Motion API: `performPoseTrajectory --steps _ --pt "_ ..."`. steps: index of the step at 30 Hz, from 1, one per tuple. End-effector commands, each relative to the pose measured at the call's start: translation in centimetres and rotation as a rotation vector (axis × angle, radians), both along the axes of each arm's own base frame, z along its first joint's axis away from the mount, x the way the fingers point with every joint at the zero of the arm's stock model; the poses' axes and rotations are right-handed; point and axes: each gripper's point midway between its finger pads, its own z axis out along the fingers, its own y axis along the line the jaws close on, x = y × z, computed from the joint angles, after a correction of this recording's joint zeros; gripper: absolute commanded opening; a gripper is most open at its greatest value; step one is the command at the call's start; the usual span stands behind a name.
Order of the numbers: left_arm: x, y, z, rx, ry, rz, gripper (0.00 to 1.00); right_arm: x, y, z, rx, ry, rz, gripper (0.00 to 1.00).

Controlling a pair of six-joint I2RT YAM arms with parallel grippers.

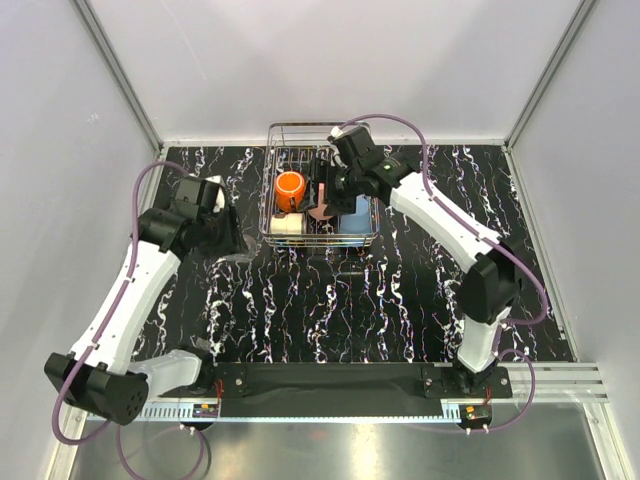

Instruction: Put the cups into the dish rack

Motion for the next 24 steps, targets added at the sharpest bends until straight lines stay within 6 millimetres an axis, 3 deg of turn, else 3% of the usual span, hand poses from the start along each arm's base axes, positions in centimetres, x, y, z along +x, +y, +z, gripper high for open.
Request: performPoseTrajectory --steps 1,7,11,24 --pt "-1.2 0.2 -0.8 -0.028 0.008 0.037 0.00 1.3 2.0 0.8 0.026 -0.054 -0.004 0.76" --pt "-2.6 0.8 -3.4 -0.005 0.068 0.060 0.00 1.6 3.3 -0.4 0.037 -0.030 0.012 0.75" --pt "-3.0 0.8 -3.8 -0.010 0.088 0.071 0.00 2.2 3.7 -1.5 0.024 -0.024 -0.007 0.75" --pt "-1.9 -1.3 2.5 -0.142 -0.074 -0.001 0.00 3.9 5.3 -7.0 -0.021 -0.085 -0.045 0.63"
